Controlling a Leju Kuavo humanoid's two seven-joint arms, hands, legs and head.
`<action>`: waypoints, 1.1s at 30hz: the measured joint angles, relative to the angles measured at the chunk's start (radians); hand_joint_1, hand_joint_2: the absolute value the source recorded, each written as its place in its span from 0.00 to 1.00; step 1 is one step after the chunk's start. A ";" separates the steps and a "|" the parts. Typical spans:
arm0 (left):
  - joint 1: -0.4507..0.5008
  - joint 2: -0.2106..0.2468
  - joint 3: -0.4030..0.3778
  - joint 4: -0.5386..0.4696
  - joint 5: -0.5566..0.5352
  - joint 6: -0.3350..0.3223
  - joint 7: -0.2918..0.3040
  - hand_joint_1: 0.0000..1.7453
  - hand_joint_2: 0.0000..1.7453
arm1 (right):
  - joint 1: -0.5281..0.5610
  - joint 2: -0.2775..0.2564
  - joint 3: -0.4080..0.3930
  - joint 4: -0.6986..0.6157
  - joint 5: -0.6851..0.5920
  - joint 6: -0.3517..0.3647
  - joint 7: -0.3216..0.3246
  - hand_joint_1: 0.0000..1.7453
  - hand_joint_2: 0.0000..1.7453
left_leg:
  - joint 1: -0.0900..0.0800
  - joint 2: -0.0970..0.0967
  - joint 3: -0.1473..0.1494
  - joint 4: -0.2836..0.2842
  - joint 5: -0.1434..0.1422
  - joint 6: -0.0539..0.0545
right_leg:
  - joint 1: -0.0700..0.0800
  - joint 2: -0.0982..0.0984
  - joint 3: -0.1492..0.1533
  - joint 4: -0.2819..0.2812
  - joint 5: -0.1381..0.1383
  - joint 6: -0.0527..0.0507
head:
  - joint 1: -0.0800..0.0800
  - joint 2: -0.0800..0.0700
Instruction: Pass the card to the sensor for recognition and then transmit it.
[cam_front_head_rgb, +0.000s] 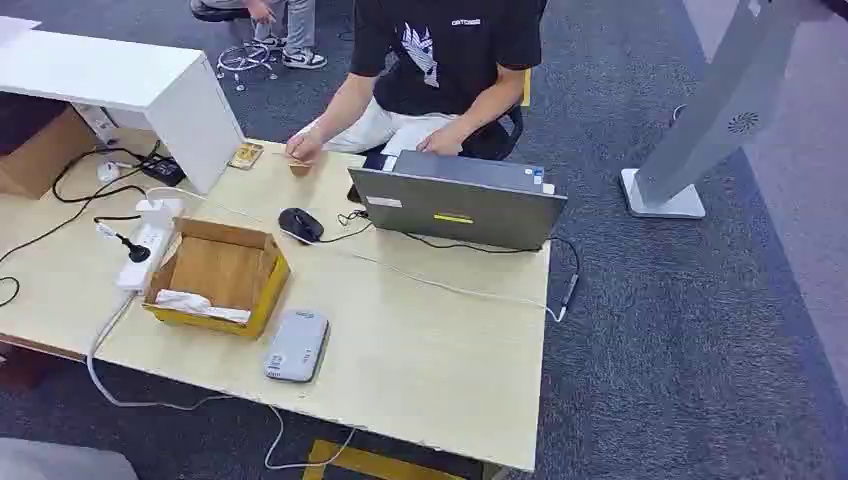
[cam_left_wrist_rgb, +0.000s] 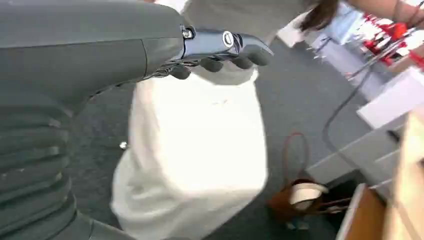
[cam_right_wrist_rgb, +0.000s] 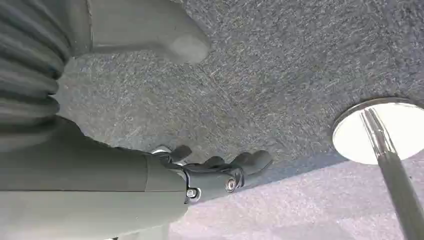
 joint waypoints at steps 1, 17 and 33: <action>-0.009 0.000 0.017 -0.008 -0.002 -0.016 -0.018 0.00 1.00 | 0.000 0.000 0.000 0.000 0.003 0.000 0.005 0.00 1.00 | 0.000 0.000 0.000 0.000 0.000 0.000 | 0.000 0.000 0.000 0.000 0.000 0.000 | 0.001 0.000; -0.094 0.158 0.098 -0.233 0.035 -0.375 -0.193 0.00 1.00 | 0.029 0.000 0.016 -0.031 0.034 0.000 0.080 0.00 1.00 | 0.000 0.000 0.000 0.000 0.001 0.001 | 0.000 -0.001 -0.001 0.000 0.000 0.000 | 0.003 0.000; -0.113 0.338 0.066 -0.382 0.131 -0.564 -0.192 0.00 1.00 | 0.078 0.000 0.075 -0.087 0.027 0.000 0.173 0.00 1.00 | 0.000 0.000 0.000 0.000 0.001 0.000 | 0.000 0.000 -0.001 0.000 0.000 0.000 | 0.002 0.000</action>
